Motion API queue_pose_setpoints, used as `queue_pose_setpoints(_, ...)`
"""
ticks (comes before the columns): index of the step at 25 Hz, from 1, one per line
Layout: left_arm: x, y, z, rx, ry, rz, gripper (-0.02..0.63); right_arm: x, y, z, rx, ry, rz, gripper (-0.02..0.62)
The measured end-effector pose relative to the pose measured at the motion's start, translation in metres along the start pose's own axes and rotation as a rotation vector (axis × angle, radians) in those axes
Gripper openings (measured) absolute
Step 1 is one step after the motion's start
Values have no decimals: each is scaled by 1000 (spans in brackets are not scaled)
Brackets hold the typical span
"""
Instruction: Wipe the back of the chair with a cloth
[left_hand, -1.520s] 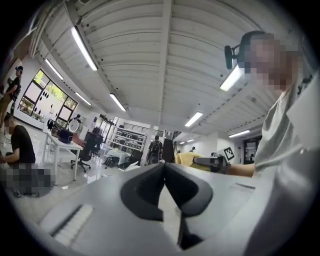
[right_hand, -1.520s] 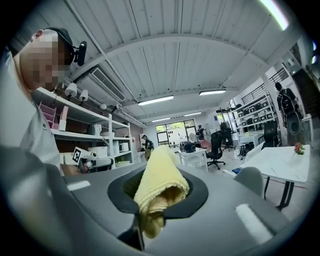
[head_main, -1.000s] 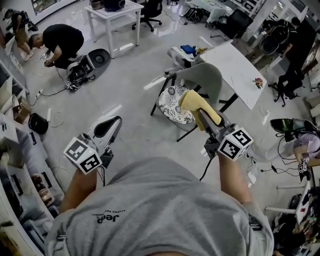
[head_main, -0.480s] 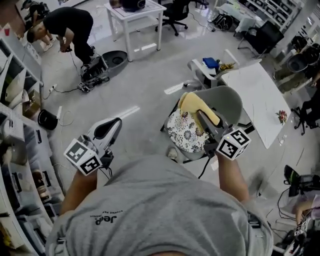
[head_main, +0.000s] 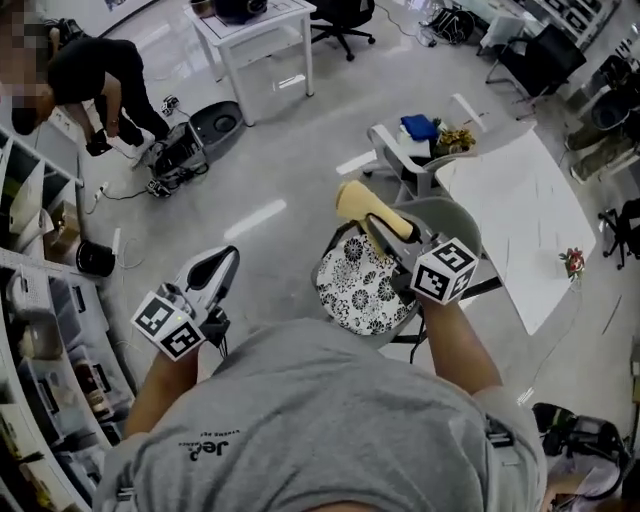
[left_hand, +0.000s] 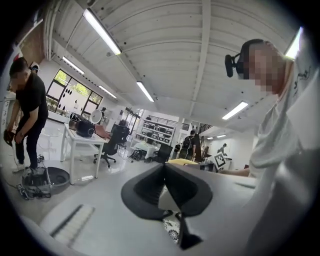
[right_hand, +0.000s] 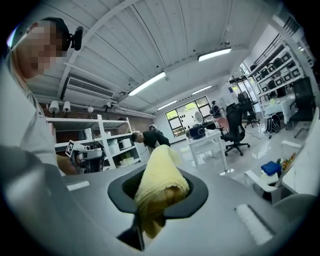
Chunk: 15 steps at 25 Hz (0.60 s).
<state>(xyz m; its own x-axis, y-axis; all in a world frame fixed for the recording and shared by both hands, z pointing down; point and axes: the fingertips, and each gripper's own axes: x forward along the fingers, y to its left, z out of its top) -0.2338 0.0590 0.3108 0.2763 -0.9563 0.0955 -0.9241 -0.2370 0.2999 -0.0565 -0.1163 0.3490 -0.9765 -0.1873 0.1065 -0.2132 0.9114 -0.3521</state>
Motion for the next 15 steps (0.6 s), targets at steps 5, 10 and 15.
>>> queue_pose_setpoints(5,33,49,-9,-9,43,-67,58,30,-38,-18,15,31,-123,57)
queue_pose_setpoints(10,70,81,-27,-6,99,-199,58,31,-77,-46,60,74,-317,55)
queue_pose_setpoints(15,125,87,-39,32,142,-316,58,-28,-151,-81,86,149,-589,56)
